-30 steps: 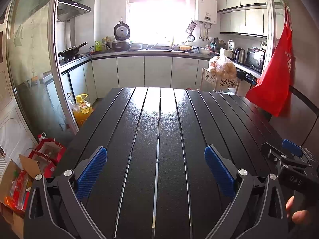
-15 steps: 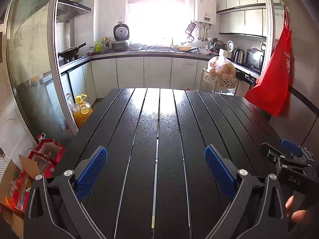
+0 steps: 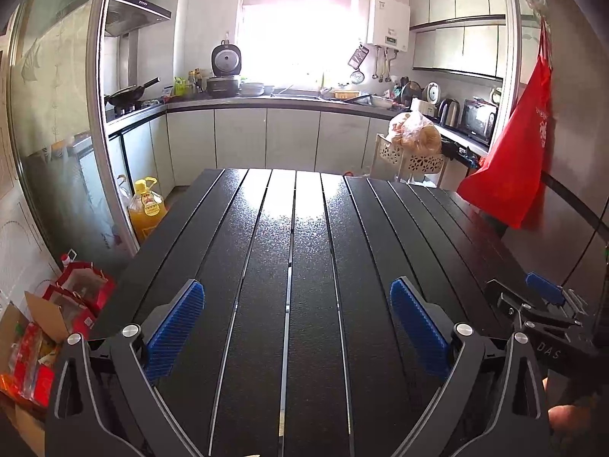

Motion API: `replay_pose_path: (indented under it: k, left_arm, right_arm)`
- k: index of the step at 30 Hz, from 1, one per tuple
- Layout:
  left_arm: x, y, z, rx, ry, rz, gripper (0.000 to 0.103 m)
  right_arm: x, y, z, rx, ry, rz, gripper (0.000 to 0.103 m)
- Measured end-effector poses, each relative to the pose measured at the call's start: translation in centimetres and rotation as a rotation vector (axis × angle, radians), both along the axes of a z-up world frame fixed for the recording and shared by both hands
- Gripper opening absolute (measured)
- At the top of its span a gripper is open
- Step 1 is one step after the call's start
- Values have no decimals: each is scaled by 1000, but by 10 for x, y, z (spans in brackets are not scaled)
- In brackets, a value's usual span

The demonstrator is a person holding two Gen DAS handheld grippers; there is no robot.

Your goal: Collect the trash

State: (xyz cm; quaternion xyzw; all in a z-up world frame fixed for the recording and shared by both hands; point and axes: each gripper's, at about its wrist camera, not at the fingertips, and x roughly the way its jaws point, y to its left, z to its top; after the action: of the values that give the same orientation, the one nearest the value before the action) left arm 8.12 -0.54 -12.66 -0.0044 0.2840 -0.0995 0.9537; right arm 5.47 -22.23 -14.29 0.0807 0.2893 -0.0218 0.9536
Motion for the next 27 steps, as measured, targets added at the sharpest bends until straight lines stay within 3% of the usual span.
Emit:
replay_pose_path:
  k: [27]
  left_arm:
    - [0, 1, -2, 28, -5, 13, 95]
  right_arm:
    - [-1, -7, 0, 0, 0, -1, 100]
